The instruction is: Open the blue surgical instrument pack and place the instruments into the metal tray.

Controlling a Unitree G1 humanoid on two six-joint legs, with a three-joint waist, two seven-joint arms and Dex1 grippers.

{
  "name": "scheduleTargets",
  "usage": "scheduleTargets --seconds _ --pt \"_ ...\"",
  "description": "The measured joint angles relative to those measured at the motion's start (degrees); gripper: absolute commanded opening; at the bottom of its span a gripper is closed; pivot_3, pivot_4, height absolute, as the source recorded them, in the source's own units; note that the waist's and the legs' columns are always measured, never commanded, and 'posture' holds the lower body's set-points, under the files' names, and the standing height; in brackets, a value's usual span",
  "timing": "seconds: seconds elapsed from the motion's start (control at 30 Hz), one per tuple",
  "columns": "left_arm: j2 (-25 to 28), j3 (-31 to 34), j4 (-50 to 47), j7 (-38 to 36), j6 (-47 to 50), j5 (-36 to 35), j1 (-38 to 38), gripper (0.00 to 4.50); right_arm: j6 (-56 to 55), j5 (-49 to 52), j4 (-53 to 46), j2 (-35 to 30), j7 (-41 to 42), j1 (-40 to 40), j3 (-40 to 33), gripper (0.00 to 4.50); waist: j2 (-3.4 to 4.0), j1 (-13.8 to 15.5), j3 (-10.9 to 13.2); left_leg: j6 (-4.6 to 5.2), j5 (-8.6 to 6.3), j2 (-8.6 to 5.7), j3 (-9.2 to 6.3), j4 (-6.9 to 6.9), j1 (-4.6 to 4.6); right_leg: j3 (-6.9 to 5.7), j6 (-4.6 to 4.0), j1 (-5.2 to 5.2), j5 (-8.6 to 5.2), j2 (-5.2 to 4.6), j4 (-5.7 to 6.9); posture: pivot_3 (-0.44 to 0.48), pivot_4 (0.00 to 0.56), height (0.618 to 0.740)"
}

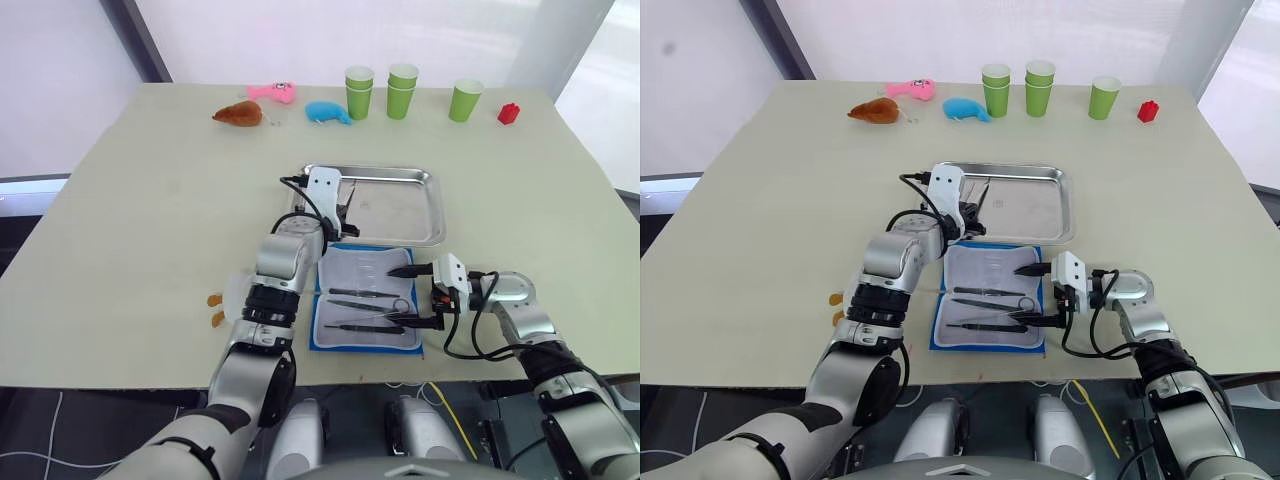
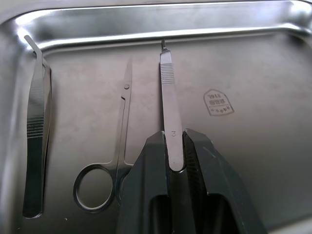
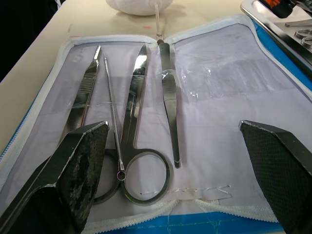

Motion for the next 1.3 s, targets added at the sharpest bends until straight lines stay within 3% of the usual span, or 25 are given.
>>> scheduleTargets --seconds 0.2,0.27,0.3,0.37,0.4,0.47,0.6,0.87,1.0,1.1,1.3 --pt "-1.7 0.9 1.1 1.8 -0.4 0.0 0.0 0.04 0.0 0.0 -0.1 0.0 -0.2 0.1 0.0 4.50 0.00 0.0 0.0 -0.02 0.01 0.00 0.00 0.00 0.00 0.00 0.00 0.00 0.00 0.00 0.00 0.000 0.150 0.740" --pt "-2.5 1.9 1.5 2.8 -0.9 0.0 -0.1 0.97 0.0 0.0 -0.3 0.0 -0.4 0.3 0.0 4.50 0.00 0.0 0.0 -0.02 0.01 0.00 -0.01 0.00 0.00 -0.01 0.00 0.00 0.00 0.00 0.00 0.000 0.150 0.740" --pt "-2.7 2.1 1.7 3.0 -1.0 0.0 -0.2 1.16 0.0 0.0 -0.3 0.0 -0.5 0.3 0.0 4.50 0.00 0.0 0.0 -0.02 0.01 0.00 0.00 0.00 0.00 -0.01 0.00 0.00 0.00 0.00 0.00 0.000 0.150 0.740" --pt "-2.8 2.1 2.1 3.4 -1.1 0.1 -0.4 2.36 0.0 0.0 -0.3 0.0 -0.6 0.3 0.0 4.50 0.00 0.0 0.0 -0.03 0.01 0.00 0.01 0.00 0.00 0.00 0.00 0.01 0.00 0.00 0.00 0.000 0.150 0.740" --pt "-2.8 2.1 2.1 3.4 -1.1 0.1 -0.4 2.49 0.0 0.0 -0.3 0.0 -0.6 0.3 0.0 4.50 0.00 0.0 0.0 -0.03 0.01 0.00 0.01 0.00 0.00 0.00 0.00 0.01 0.00 0.01 0.00 0.000 0.150 0.740" --pt "-2.8 2.1 2.1 3.5 -1.1 0.2 -0.4 3.32 0.0 0.0 -0.3 0.0 -0.6 0.3 0.0 4.50 0.00 0.0 0.0 -0.03 0.01 0.00 0.00 0.00 0.00 -0.01 0.01 0.01 0.00 0.01 0.00 0.000 0.150 0.740" --pt "-2.7 2.1 2.0 3.6 -1.1 0.5 -0.4 4.45 0.0 0.0 -0.4 0.1 -0.6 0.3 0.0 4.50 0.00 0.0 0.0 -0.04 0.01 0.00 0.00 0.00 0.00 -0.01 0.01 0.01 0.00 0.01 -0.01 0.000 0.150 0.740" --pt "-0.3 0.6 -3.3 -0.4 -1.8 0.4 0.0 4.45 -0.1 0.0 -0.4 0.2 -0.7 0.3 0.0 4.50 0.00 -0.1 0.0 -0.09 0.04 0.00 0.01 -0.02 0.00 -0.01 0.00 0.00 0.00 0.01 -0.02 0.000 0.150 0.740" --pt "5.6 -1.9 -8.9 -10.3 -3.9 -1.1 2.0 4.45 -0.1 0.0 -0.4 0.5 -0.8 0.3 0.0 4.50 0.00 -0.3 0.0 -0.30 0.16 0.00 0.08 -0.29 0.12 0.02 -0.01 0.01 0.00 0.02 -0.06 0.000 0.150 0.740" --pt "12.7 -3.8 -12.1 -22.0 -11.6 -2.2 5.9 4.45 -0.2 0.0 -0.4 0.5 -0.9 0.4 0.0 4.50 0.01 -0.3 0.0 -0.33 0.18 0.02 0.11 -0.36 0.21 0.04 -0.02 0.04 -0.01 0.01 -0.06 0.000 0.150 0.740" --pt "18.8 -3.9 -13.8 -35.8 -19.3 -5.9 9.0 4.45 -0.2 0.0 -0.3 0.5 -0.9 0.4 -0.1 4.50 0.00 -0.2 0.0 -0.28 0.16 0.02 0.09 -0.36 0.22 0.08 -0.02 0.05 -0.01 -0.01 -0.08 0.000 0.150 0.740"
